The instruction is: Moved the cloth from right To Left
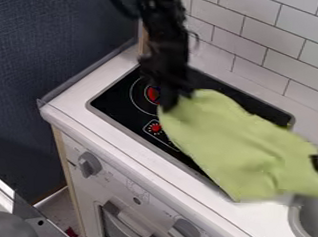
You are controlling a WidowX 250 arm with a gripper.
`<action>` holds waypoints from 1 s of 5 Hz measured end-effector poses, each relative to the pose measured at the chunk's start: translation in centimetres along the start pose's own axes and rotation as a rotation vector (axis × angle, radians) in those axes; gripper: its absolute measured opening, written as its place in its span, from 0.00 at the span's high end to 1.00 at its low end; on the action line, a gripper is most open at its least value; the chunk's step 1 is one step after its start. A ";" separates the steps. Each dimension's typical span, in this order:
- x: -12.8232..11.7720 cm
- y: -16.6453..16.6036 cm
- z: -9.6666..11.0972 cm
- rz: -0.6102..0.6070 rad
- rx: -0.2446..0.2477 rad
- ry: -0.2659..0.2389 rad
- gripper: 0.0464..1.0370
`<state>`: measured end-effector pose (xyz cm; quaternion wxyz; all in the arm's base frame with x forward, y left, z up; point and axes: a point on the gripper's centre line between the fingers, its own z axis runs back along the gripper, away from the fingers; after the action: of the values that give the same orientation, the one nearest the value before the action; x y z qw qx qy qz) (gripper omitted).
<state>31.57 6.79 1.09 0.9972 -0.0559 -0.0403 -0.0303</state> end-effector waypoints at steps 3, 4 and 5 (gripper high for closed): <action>1.6 9.0 0.3 -0.080 0.106 0.001 0.99; 2.5 11.4 0.1 -0.160 0.132 -0.024 0.99; 2.4 13.1 0.1 -0.165 0.130 -0.050 0.98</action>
<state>34.85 19.71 -0.03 0.9915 0.0116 -0.0713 -0.1082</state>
